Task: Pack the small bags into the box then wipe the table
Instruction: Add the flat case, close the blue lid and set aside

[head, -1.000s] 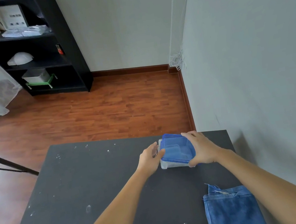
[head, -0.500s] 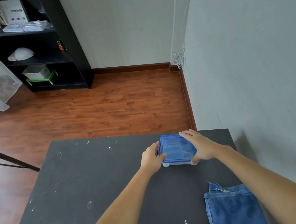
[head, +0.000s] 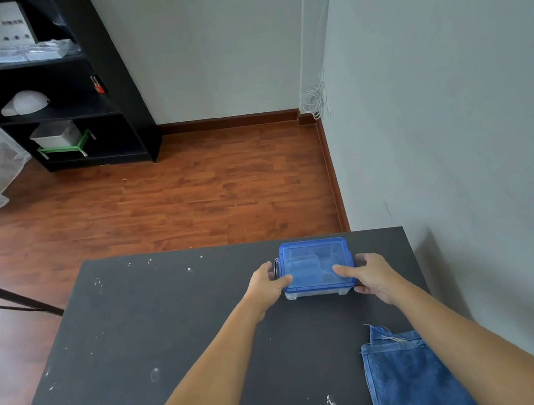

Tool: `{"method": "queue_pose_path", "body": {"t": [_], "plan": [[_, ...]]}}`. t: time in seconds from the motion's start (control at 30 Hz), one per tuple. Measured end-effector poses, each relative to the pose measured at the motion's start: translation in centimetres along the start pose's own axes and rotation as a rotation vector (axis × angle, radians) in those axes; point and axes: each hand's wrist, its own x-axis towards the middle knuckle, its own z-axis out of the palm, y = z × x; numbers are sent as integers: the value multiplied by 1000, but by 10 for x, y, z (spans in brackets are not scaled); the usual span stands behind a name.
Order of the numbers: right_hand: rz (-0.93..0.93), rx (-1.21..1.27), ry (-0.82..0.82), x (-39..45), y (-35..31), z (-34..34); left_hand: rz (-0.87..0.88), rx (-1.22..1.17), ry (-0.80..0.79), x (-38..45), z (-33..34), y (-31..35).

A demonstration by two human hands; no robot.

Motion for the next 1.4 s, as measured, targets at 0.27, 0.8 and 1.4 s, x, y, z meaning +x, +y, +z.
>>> {"method": "queue_pose_path", "body": {"t": [0.27, 0.8, 1.4], "plan": [[-303, -266, 261, -18, 2, 18, 96, 44, 158, 0, 4, -2], [-410, -281, 264, -28, 14, 32, 203, 201, 402, -9, 35, 2], [-342, -286, 381, 10, 3, -93, 295, 218, 201, 21, 137, 69]]}}
